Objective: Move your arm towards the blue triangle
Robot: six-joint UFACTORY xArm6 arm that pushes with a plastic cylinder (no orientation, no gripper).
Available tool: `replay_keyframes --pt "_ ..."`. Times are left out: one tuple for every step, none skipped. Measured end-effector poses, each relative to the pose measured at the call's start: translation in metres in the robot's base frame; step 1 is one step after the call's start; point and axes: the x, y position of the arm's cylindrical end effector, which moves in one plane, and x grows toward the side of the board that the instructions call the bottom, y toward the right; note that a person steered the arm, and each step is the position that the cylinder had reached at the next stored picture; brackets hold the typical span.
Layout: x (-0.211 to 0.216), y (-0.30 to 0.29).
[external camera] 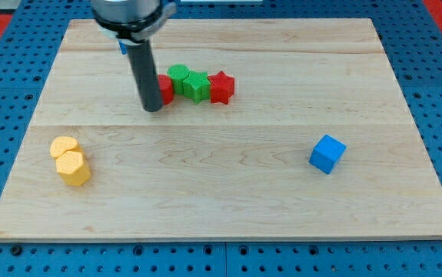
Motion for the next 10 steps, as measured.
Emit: replay_keyframes --pt "0.0 0.021" --pt "0.004 -0.009" --pt "0.012 -0.114" --pt "0.0 -0.15" --pt "-0.038 -0.094" --pt "-0.075 -0.046" --pt "-0.109 -0.027" --pt "-0.141 0.0" --pt "-0.175 -0.001" --pt "-0.182 -0.047"
